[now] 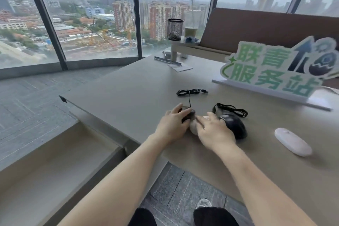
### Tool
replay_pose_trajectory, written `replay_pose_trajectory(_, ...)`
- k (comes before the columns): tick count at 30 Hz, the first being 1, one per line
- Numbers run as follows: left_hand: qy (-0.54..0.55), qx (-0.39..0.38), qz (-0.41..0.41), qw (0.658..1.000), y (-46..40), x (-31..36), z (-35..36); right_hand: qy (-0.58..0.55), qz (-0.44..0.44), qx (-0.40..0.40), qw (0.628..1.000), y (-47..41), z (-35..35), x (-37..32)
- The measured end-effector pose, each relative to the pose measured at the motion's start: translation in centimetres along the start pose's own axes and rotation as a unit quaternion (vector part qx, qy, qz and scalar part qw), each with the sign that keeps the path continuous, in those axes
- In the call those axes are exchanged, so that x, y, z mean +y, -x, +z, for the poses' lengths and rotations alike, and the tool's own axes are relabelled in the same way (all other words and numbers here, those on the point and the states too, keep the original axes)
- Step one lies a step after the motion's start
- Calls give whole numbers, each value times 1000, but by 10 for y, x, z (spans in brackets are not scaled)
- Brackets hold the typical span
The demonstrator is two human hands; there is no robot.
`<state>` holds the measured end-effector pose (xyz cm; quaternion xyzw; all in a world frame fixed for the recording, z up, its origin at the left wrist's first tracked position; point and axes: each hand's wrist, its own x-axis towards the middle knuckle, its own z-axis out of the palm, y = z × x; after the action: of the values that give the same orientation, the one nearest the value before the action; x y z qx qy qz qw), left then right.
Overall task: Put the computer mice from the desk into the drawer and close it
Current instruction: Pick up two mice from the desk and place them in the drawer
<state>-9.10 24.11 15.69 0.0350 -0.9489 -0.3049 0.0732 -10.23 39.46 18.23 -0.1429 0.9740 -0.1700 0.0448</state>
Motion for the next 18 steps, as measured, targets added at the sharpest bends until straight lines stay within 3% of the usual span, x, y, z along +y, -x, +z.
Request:
replay_pose_trajectory(4, -37, 66, 2, 997, -5, -2, 4, 47, 2, 33, 998, -1, 10, 3)
replay_pose_trajectory(9, -64, 151, -84, 983, 5, -14, -3, 92, -12, 110, 990, 3, 26, 4)
replay_pose_trajectory(13, 11, 215, -101, 971, 27, -25, -36, -21, -56, 141, 988, 10, 27, -9)
replay_pose_trajectory(18, 47, 349, -67, 933, 75, -31, -119, -169, -167, 173, 956, 36, 13, -74)
